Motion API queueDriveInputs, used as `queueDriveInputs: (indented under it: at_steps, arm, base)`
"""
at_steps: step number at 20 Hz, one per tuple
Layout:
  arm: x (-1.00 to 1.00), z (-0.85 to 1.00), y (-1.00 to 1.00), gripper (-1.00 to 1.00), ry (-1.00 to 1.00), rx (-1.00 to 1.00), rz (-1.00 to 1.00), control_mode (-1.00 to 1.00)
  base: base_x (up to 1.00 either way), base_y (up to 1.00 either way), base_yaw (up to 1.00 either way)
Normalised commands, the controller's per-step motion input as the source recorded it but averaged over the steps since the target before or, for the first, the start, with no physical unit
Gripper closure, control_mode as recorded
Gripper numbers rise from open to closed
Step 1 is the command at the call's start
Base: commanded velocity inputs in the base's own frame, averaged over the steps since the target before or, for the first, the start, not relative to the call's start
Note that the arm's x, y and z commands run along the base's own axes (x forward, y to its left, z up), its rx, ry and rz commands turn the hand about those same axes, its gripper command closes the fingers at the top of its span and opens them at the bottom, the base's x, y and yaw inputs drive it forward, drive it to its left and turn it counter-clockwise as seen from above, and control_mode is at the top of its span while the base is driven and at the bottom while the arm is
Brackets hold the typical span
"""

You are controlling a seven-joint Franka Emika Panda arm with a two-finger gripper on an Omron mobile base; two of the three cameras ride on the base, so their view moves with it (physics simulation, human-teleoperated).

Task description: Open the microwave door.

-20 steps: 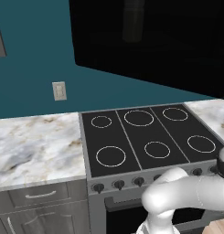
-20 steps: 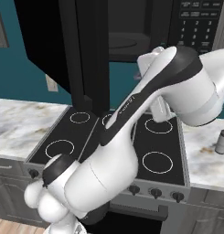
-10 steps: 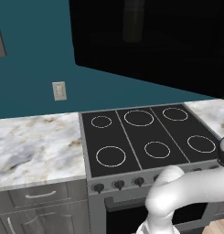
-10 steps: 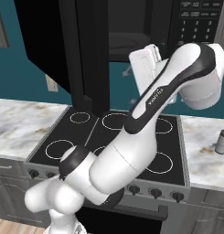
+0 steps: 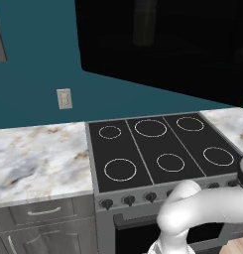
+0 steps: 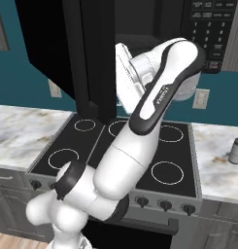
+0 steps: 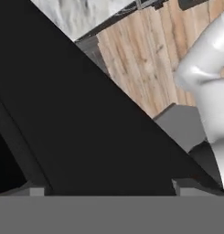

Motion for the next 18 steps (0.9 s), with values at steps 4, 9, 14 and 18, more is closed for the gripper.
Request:
queueDriveInputs:
  at_steps: [4,9,14,18]
  arm:
    - [-0.97,0.00,0.84,-1.00,0.01,0.08,0.28,-1.00]
    - [-1.00,0.03,0.84,-1.00,0.00,0.08,0.23,-1.00]
    - [-0.73,0.34,0.90,-1.00,-0.04,0.14,0.03,-1.00]
    - [-0.18,0.36,1.00,-1.00,-0.20,0.12,-0.32,-1.00]
  base:
    - [0.00,0.00,0.00]
    - [0.00,0.00,0.00]
    - [0.00,0.00,0.00]
    - [0.00,0.00,0.00]
